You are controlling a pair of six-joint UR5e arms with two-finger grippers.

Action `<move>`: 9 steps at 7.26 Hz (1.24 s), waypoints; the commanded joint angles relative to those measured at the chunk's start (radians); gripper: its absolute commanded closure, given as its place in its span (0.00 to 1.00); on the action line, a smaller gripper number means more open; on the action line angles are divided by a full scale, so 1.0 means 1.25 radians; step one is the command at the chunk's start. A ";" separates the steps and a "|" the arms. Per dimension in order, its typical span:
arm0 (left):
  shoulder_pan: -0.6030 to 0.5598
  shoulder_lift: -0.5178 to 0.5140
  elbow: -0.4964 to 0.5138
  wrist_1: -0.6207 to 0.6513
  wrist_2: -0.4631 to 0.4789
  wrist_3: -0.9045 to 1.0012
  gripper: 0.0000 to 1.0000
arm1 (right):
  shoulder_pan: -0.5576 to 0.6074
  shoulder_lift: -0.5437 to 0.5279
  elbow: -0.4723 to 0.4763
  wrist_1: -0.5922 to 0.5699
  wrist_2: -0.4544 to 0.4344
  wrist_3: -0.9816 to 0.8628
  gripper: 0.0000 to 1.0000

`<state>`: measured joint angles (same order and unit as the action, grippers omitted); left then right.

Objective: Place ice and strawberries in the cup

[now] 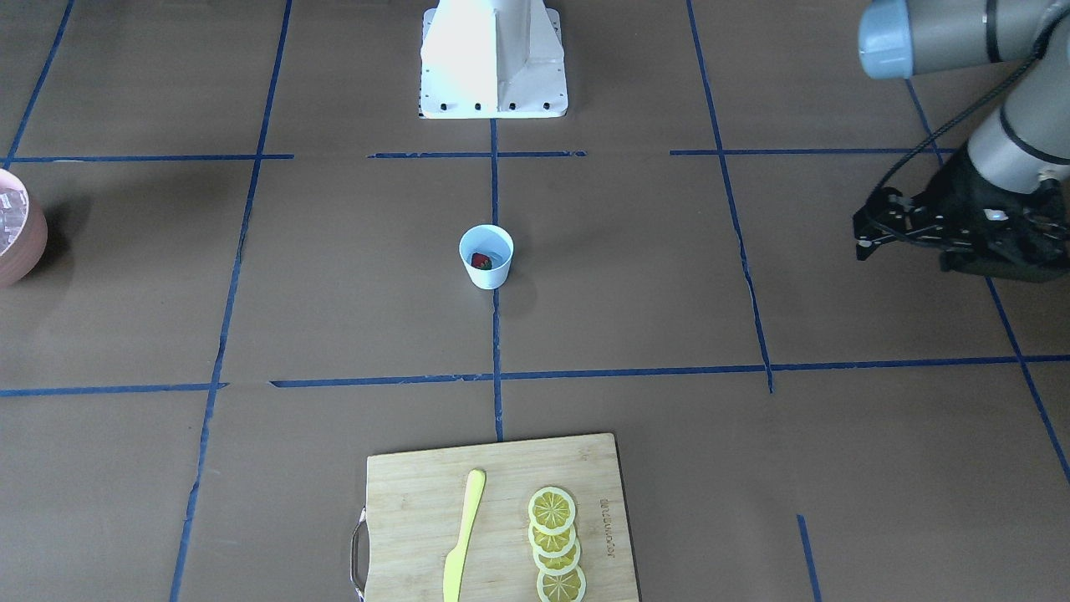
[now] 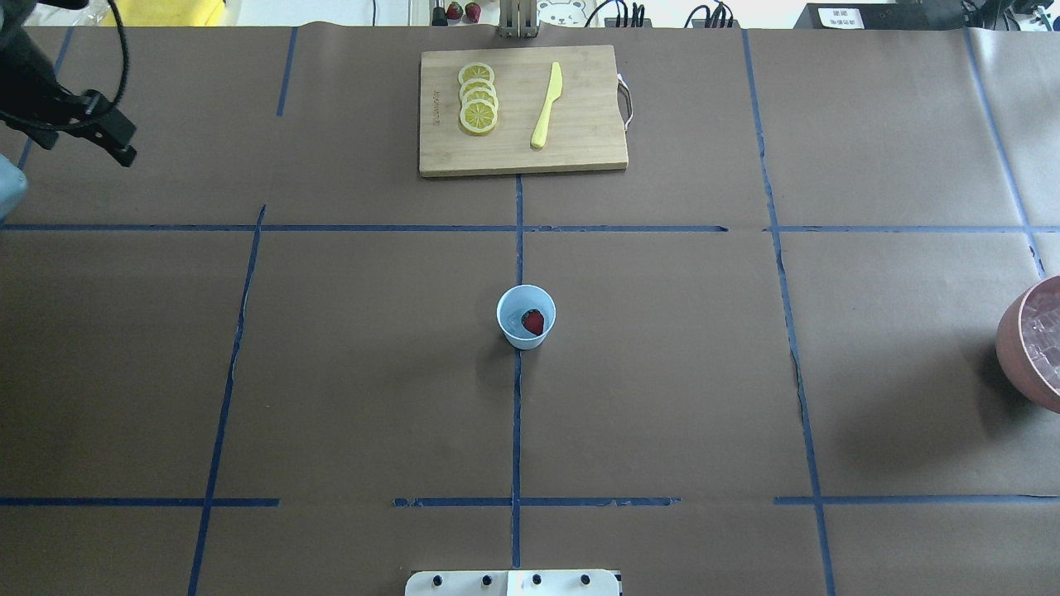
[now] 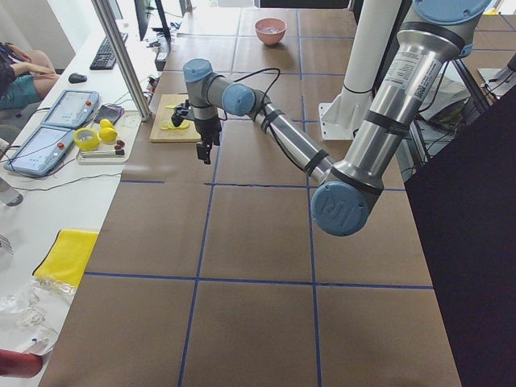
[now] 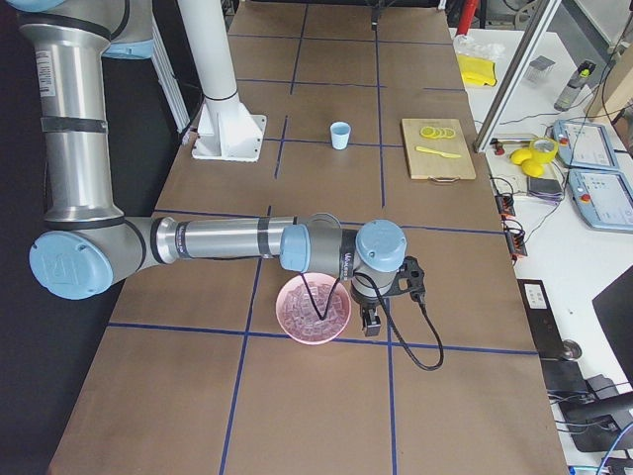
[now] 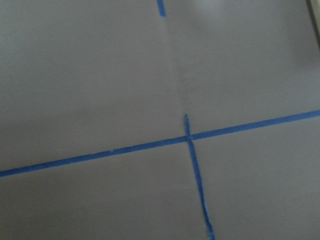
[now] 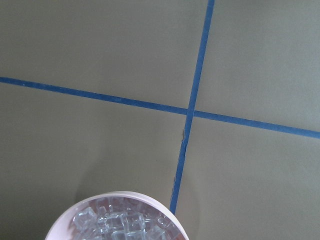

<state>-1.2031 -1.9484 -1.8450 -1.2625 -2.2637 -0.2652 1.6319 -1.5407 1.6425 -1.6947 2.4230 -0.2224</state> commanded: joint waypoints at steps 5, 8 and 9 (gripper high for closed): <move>-0.265 0.060 0.279 -0.016 -0.048 0.481 0.00 | 0.025 -0.013 0.043 0.001 -0.022 0.011 0.00; -0.266 0.063 0.294 -0.038 -0.048 0.481 0.00 | 0.024 -0.013 0.036 0.000 -0.023 0.010 0.00; -0.266 0.073 0.299 -0.039 -0.048 0.481 0.00 | 0.024 -0.013 0.018 0.000 -0.022 0.010 0.00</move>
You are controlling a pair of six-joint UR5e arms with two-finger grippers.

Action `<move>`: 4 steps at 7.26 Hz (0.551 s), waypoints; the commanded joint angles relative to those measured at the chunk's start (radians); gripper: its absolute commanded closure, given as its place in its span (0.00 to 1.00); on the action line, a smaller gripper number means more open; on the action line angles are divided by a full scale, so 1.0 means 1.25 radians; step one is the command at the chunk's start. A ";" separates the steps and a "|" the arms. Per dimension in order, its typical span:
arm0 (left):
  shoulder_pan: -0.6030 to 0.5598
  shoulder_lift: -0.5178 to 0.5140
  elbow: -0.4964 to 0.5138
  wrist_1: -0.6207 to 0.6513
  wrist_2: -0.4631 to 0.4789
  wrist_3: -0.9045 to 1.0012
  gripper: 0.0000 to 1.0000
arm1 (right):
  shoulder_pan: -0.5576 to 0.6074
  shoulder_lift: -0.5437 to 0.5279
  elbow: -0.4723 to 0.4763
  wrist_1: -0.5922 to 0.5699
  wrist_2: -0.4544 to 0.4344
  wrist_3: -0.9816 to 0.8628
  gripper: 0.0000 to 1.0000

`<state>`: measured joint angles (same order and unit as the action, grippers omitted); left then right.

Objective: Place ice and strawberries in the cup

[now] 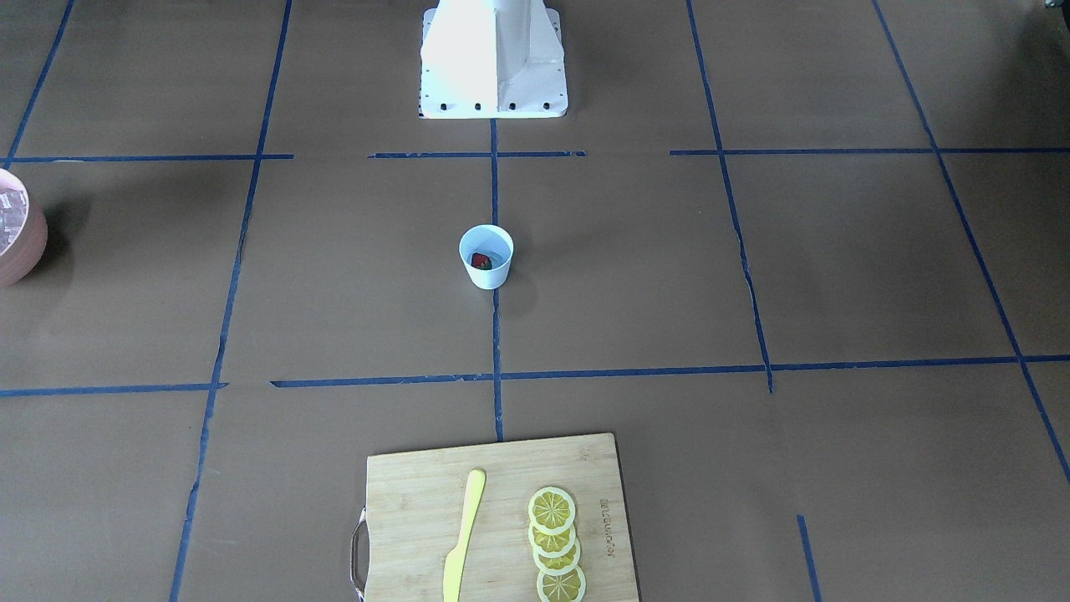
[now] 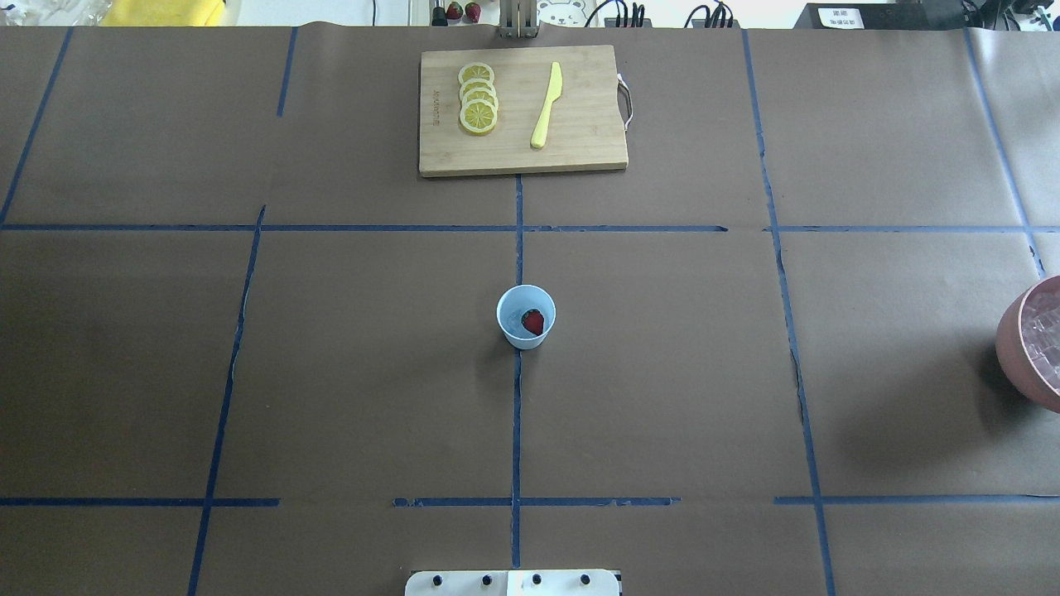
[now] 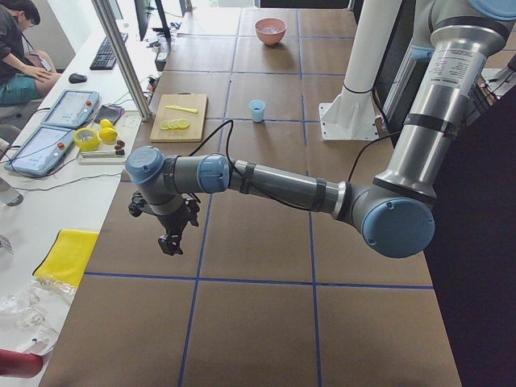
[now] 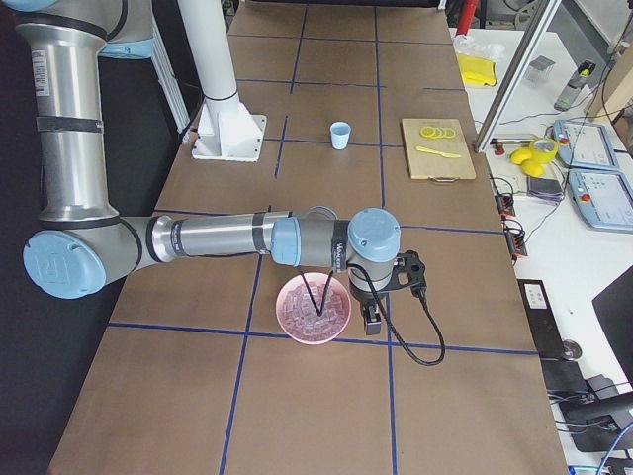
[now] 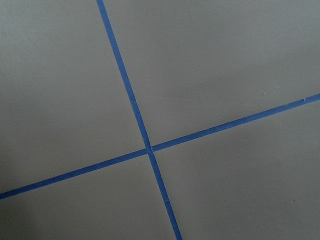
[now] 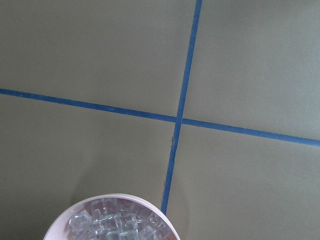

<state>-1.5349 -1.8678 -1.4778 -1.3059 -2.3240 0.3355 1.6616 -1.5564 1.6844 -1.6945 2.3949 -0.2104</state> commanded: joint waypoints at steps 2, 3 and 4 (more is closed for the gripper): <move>-0.041 0.030 0.055 -0.006 0.000 -0.002 0.00 | 0.000 -0.014 -0.022 0.000 0.000 -0.002 0.00; -0.065 0.036 0.058 -0.005 -0.001 -0.006 0.00 | 0.000 -0.015 -0.029 0.001 -0.003 -0.001 0.00; -0.093 0.089 0.058 -0.007 -0.007 -0.006 0.00 | 0.000 -0.014 -0.039 0.001 -0.004 -0.001 0.00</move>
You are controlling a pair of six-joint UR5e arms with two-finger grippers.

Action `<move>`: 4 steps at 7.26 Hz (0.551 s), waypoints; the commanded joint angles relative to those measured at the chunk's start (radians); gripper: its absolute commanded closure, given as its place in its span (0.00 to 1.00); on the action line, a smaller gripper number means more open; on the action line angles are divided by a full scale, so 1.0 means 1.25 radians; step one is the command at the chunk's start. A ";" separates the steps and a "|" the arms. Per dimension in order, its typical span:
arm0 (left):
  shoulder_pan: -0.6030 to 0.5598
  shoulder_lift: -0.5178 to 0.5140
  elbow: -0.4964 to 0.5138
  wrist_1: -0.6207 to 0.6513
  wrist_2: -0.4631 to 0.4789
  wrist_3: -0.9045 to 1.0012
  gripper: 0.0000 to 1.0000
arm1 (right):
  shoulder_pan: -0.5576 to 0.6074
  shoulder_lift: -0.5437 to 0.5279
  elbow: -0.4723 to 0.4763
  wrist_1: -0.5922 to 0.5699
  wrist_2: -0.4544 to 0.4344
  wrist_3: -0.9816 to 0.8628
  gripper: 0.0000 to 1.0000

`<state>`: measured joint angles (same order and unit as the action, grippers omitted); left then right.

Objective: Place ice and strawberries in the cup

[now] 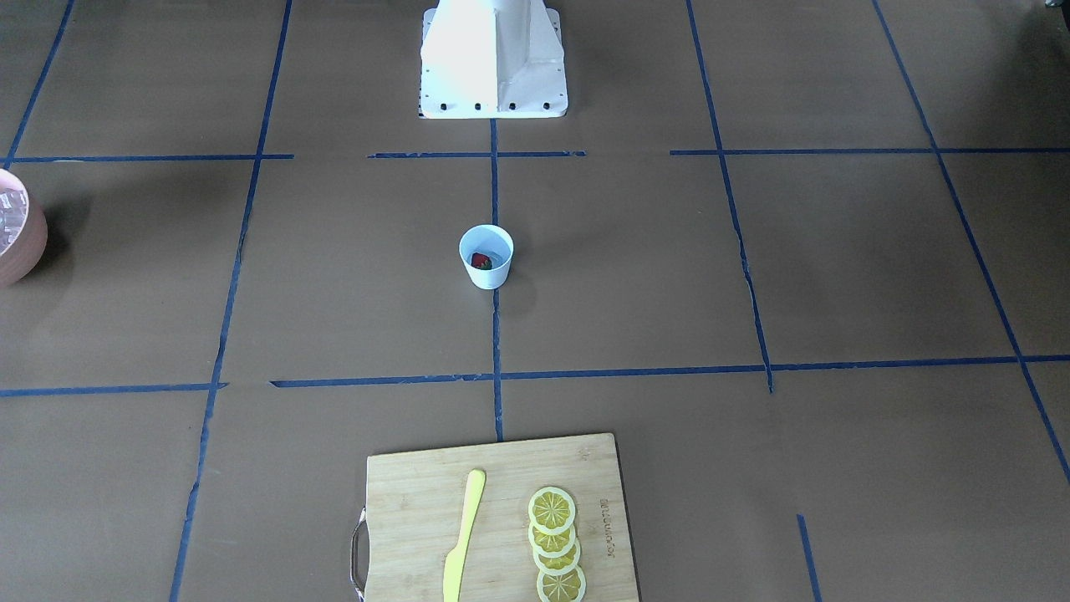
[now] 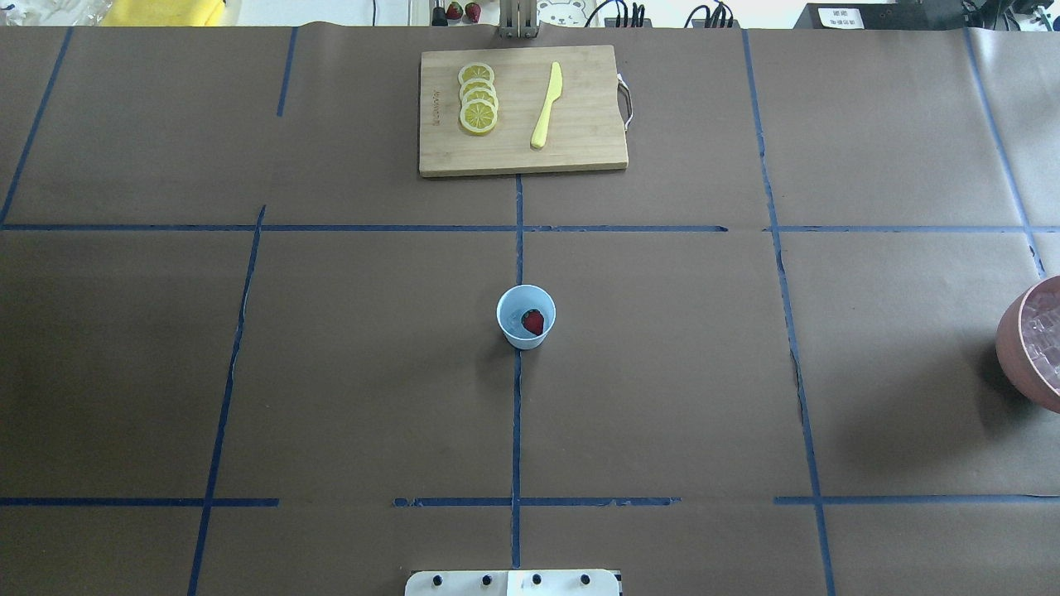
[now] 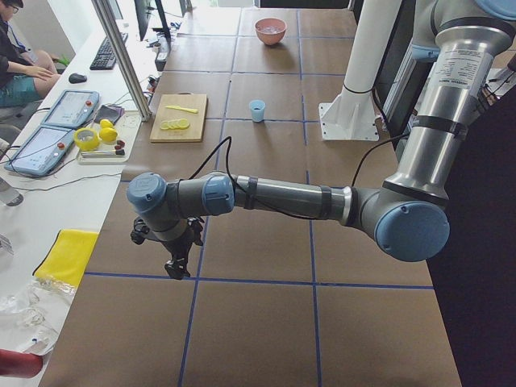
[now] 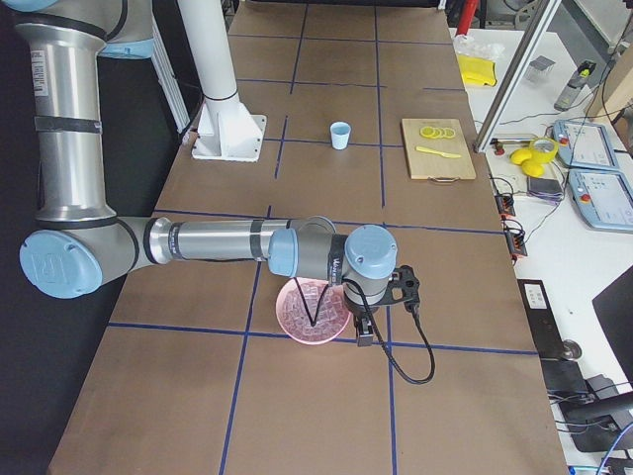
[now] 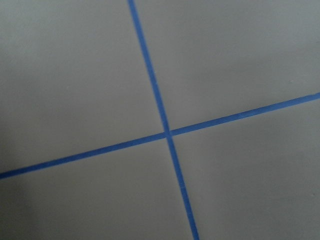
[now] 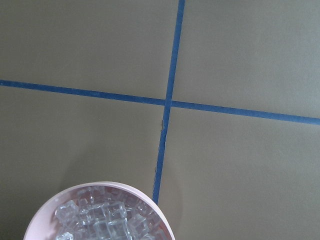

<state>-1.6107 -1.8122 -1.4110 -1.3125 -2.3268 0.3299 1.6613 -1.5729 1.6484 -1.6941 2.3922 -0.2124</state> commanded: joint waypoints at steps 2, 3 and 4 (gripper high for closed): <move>-0.042 0.086 0.003 -0.043 -0.030 -0.003 0.00 | -0.002 0.004 -0.037 0.002 -0.002 0.003 0.00; -0.042 0.089 -0.006 -0.043 -0.030 -0.026 0.00 | -0.004 0.003 -0.038 0.002 -0.003 0.003 0.00; -0.042 0.090 -0.055 -0.042 -0.028 -0.081 0.00 | -0.009 0.004 -0.038 0.002 -0.008 0.005 0.00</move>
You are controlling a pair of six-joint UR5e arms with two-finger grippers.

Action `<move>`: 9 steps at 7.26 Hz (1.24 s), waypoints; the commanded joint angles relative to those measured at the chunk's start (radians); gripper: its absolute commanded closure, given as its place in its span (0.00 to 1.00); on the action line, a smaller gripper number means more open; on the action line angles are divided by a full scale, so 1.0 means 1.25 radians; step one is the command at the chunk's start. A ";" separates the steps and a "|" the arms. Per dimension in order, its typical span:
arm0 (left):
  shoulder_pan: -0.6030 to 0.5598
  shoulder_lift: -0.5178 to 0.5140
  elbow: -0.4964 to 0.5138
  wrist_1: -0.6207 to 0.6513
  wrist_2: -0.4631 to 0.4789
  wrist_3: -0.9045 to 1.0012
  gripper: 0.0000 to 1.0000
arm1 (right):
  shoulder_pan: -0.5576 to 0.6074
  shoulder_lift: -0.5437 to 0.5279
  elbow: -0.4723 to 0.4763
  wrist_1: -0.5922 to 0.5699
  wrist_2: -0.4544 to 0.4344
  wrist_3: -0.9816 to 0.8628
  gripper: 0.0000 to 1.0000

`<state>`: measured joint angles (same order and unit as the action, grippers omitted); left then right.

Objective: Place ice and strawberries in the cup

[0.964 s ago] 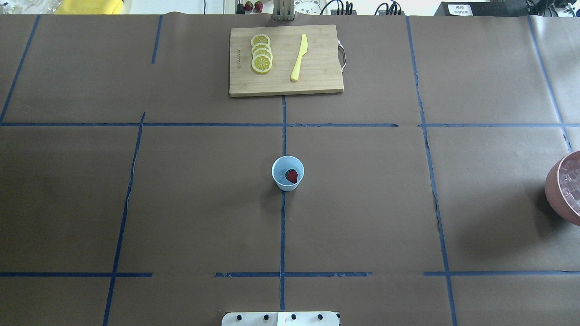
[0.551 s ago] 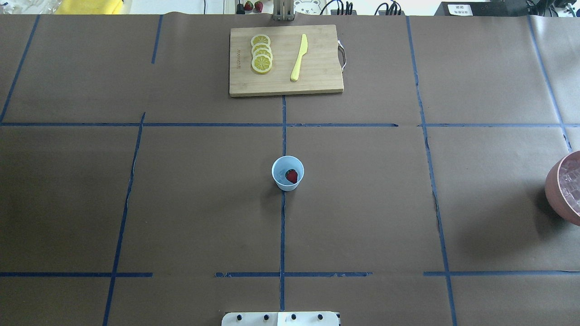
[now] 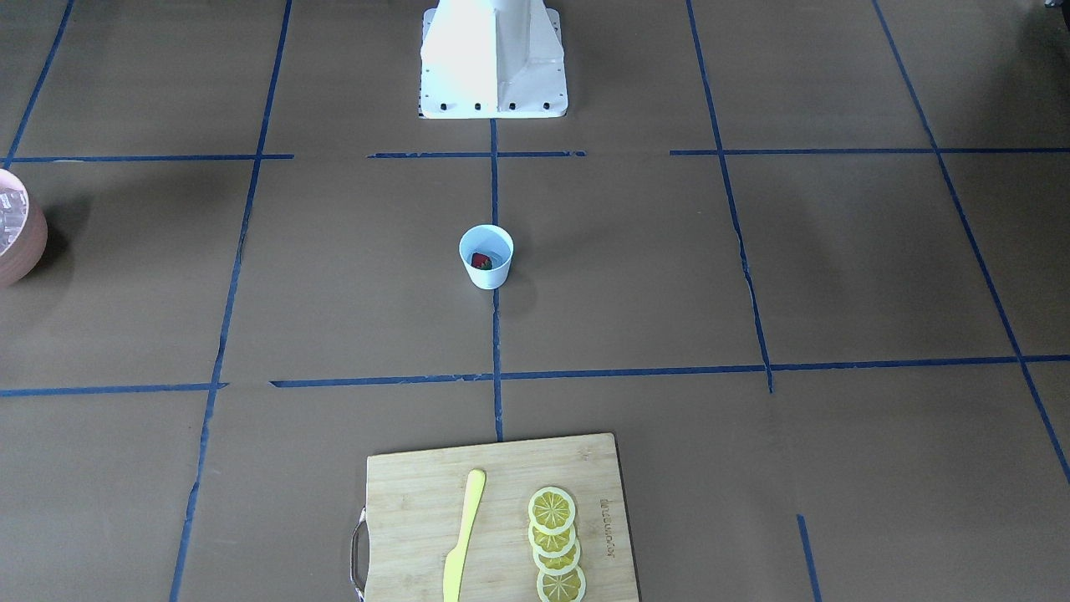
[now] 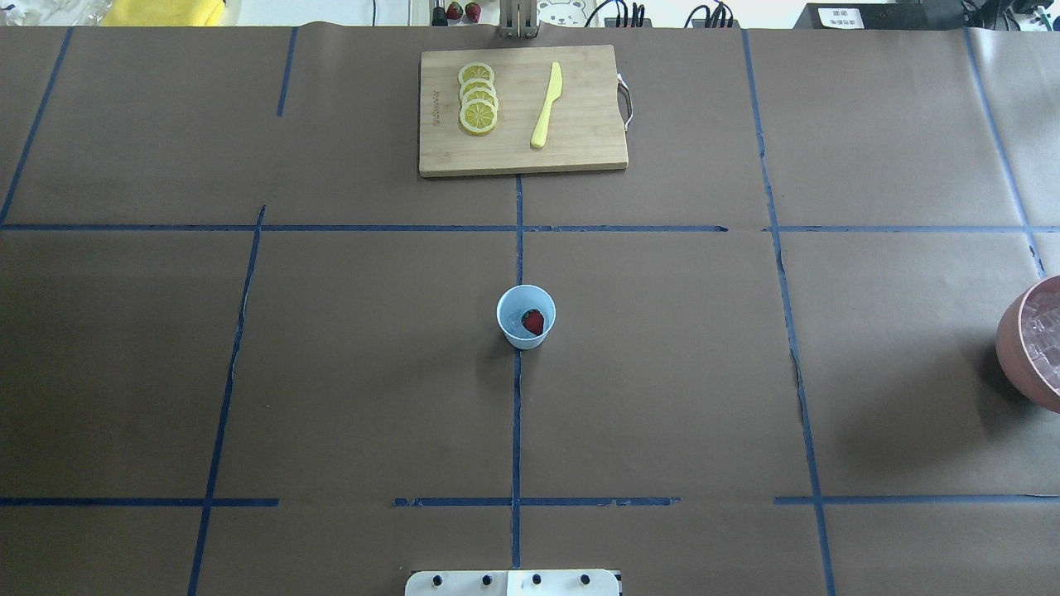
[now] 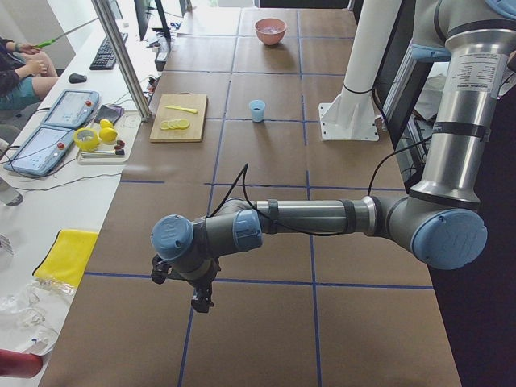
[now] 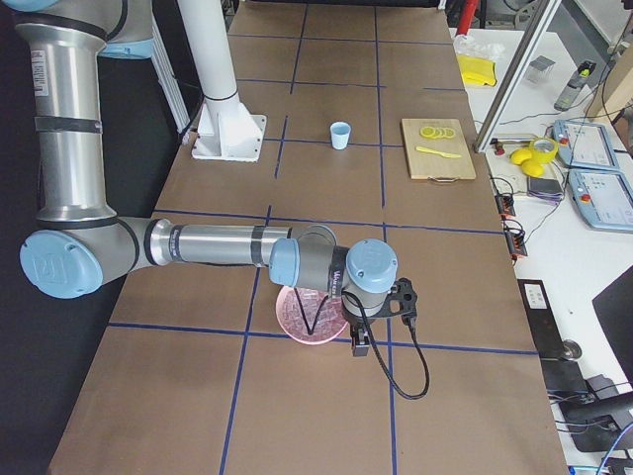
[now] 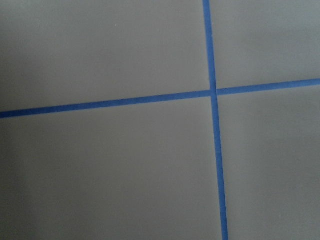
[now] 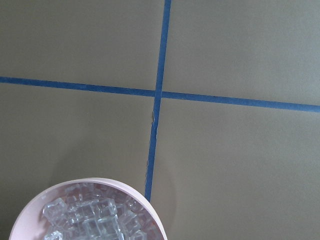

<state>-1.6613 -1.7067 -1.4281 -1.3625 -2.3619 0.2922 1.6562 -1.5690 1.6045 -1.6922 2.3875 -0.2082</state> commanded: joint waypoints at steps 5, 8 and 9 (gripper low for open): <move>0.028 0.104 -0.047 -0.243 0.005 -0.198 0.00 | -0.013 0.008 -0.002 0.000 -0.041 0.023 0.00; 0.065 0.110 -0.031 -0.321 0.011 -0.295 0.00 | -0.013 0.013 -0.002 0.000 -0.041 0.023 0.00; 0.069 0.110 -0.032 -0.316 0.011 -0.293 0.00 | -0.013 0.013 -0.002 0.000 -0.040 0.023 0.00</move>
<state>-1.5819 -1.5706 -1.4684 -1.7571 -2.3499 -0.0688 1.6399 -1.5530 1.6010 -1.6920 2.3365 -0.1795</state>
